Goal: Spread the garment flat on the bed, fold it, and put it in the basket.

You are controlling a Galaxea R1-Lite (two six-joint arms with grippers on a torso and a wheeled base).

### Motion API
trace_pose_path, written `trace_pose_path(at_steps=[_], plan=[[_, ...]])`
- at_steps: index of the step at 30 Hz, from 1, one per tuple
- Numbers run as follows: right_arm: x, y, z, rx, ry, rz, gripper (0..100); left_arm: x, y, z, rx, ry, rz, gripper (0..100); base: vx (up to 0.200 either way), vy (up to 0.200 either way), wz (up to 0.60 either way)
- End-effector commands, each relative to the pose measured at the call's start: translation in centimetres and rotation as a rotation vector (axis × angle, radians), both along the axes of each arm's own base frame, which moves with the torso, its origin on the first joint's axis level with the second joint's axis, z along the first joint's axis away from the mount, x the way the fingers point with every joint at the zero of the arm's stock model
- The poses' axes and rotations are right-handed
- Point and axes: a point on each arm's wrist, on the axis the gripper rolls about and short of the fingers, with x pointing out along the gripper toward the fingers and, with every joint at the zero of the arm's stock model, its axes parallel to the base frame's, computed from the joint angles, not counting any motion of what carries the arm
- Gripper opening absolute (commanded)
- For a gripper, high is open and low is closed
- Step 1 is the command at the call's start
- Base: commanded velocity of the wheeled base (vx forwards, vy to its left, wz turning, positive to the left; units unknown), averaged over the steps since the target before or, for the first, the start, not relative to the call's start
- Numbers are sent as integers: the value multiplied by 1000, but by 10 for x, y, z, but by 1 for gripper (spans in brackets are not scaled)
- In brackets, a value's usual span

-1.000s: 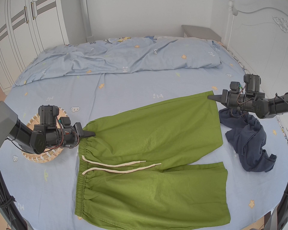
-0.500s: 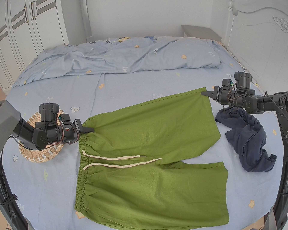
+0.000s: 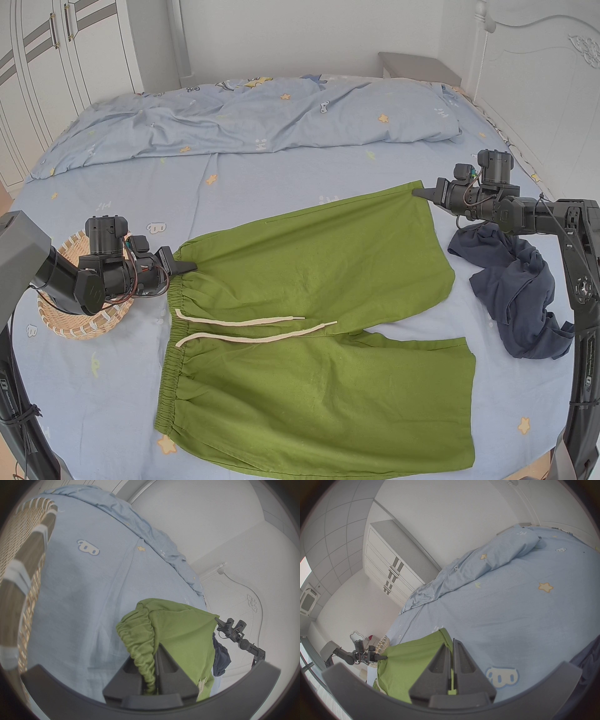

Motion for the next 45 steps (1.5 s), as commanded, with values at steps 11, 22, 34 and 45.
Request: trace_pose_path(at_steps=[11, 22, 34, 45], plan=[[11, 5, -24, 3, 50, -8, 0, 4, -1, -2, 3, -12, 8, 0, 0, 0, 0], [11, 6, -30, 0, 74, -8, 0, 7, -3, -6, 6, -6, 9, 100, 0, 0, 0], [12, 7, -32, -2, 82, -12, 100, 4, -8, 1, 7, -48, -4, 100, 0, 0, 0], [-45, -11, 30, 2, 62, -56, 100, -14, -17, 27, 45, -109, 51, 100, 0, 0, 0]])
